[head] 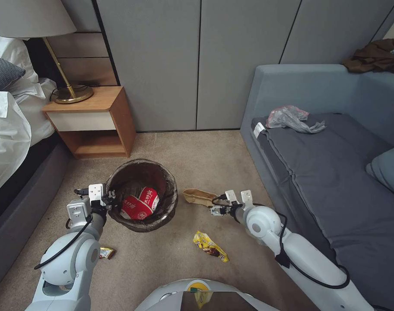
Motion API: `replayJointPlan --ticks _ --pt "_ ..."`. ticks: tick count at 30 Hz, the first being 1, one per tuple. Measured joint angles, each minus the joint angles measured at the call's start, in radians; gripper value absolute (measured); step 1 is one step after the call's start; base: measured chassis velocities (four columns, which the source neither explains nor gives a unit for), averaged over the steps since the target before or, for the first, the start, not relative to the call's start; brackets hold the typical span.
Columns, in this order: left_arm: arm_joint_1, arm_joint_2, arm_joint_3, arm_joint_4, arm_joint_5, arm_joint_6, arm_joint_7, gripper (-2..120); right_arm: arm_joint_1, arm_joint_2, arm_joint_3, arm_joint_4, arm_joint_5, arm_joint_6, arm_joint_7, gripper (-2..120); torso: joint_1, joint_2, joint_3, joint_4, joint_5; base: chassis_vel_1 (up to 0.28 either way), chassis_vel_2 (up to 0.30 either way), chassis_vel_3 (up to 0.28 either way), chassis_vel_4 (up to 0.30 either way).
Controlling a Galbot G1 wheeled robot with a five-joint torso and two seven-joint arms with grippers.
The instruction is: Pick up the trash bin, then pick up the garbage from the floor and place it into the trash bin.
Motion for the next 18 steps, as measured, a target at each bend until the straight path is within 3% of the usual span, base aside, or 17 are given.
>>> replayJointPlan --ticks 11,18 --pt "-0.011 -0.006 0.011 0.015 0.011 -0.002 0.003 0 -0.02 0.017 -0.074 -0.086 -0.118 0.005 -0.106 100 0.0 0.0 0.0 -0.0001 -0.0001 0.0 0.0 0.0 0.0" --pt "-0.011 -0.005 0.008 0.019 0.013 -0.003 0.006 0 -0.009 0.03 -0.154 -0.133 -0.158 0.006 -0.116 100 0.0 0.0 0.0 0.0 -0.0001 0.0 0.0 0.0 0.0"
